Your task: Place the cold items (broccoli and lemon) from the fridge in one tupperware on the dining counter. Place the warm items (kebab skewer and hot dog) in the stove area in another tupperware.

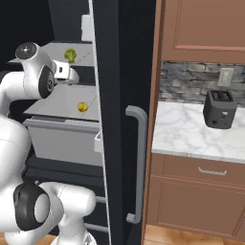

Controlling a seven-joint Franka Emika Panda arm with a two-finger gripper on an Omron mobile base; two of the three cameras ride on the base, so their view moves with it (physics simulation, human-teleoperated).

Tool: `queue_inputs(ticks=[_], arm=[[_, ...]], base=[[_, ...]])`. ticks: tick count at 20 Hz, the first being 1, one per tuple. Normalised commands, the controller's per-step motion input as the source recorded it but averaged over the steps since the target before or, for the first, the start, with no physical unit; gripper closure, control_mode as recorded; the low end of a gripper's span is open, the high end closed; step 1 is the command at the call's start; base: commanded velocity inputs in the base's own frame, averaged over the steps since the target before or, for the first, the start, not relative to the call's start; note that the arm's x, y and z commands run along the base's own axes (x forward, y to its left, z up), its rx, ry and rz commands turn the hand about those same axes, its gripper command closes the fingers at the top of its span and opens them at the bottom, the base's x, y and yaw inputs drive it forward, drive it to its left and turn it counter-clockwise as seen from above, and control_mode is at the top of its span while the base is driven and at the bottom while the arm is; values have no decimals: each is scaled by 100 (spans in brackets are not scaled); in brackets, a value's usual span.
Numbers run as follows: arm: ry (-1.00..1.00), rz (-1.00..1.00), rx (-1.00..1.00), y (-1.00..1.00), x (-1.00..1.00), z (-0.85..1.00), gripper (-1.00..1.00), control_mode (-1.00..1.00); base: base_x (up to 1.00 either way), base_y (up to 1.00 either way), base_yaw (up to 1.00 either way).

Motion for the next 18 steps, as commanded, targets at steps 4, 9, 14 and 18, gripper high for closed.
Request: queue_inputs(ticks=[4, 9, 14, 18], arm=[[-11, 7, -1, 9, 7, 57, -100, -100], [1, 4, -4, 9, 30, 73, -100, -100], [20, 1, -4, 4, 82, 16, -100, -100], [9, 0, -4, 40, 74, 0, -100, -100]], base=[[0, 0, 0], [0, 0, 0], [0, 0, 0], [0, 0, 0]])
